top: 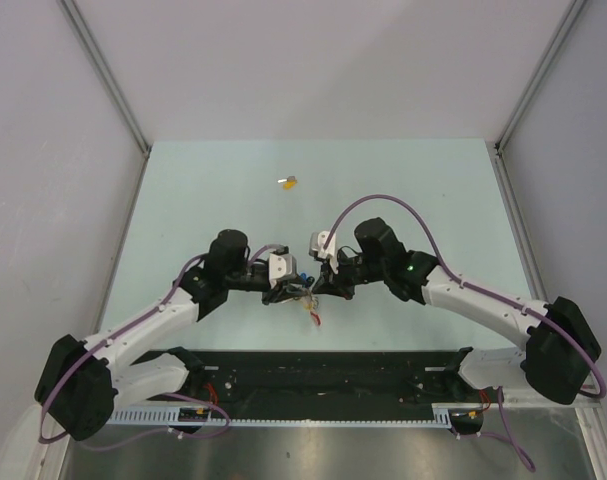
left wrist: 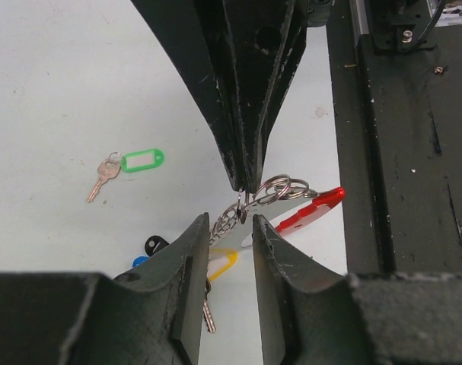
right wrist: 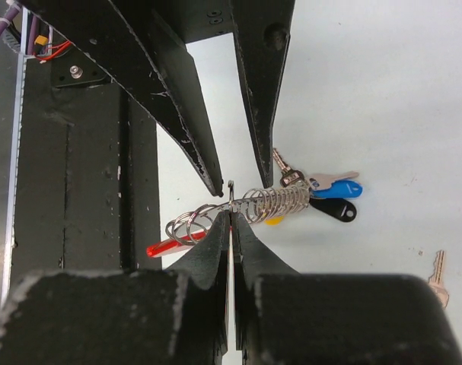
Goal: Put the keys on the keyring
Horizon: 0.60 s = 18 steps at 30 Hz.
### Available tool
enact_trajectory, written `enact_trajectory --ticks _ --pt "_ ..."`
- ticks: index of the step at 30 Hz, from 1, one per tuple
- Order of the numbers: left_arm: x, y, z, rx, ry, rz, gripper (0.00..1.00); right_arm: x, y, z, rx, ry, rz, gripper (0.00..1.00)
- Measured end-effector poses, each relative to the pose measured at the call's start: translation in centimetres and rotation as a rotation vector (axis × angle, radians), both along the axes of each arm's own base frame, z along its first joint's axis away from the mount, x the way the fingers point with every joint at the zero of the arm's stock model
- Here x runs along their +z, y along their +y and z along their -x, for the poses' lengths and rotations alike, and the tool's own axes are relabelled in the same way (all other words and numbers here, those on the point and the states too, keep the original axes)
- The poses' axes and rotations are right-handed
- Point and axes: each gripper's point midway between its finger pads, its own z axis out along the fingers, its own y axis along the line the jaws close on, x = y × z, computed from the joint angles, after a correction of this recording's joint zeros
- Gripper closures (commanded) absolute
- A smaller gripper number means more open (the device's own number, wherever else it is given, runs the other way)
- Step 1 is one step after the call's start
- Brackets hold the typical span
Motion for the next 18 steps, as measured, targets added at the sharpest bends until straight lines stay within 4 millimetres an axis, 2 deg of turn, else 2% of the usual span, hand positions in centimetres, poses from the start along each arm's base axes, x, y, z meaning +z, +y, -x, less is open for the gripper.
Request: enact_trajectory --ticks 8,18 --pt "-0.47 -0.25 0.56 -0.033 0.035 0.001 0.77 0.30 0.00 0.13 0.009 -0.008 -0.008 1.00" --pt "-0.77 -0.27 0.90 -0.045 0.061 -0.004 0.79 0.30 0.16 0.43 0.019 -0.009 -0.008 1.00"
